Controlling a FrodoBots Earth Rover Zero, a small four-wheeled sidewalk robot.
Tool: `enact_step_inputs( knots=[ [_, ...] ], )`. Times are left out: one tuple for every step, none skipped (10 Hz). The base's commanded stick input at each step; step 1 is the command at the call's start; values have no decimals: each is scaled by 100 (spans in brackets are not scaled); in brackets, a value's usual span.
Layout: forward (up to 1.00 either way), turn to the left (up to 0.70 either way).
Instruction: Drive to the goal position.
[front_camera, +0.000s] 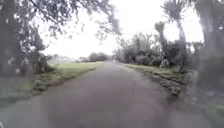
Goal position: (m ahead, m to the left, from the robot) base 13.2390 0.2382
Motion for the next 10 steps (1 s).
enact_step_inputs(
  knots=[
    [85,0],
    [85,15],
    [85,33],
    [85,34],
    [85,18],
    [85,0],
    [85,0],
    [85,0],
    [85,0],
    [85,0]
  ],
)
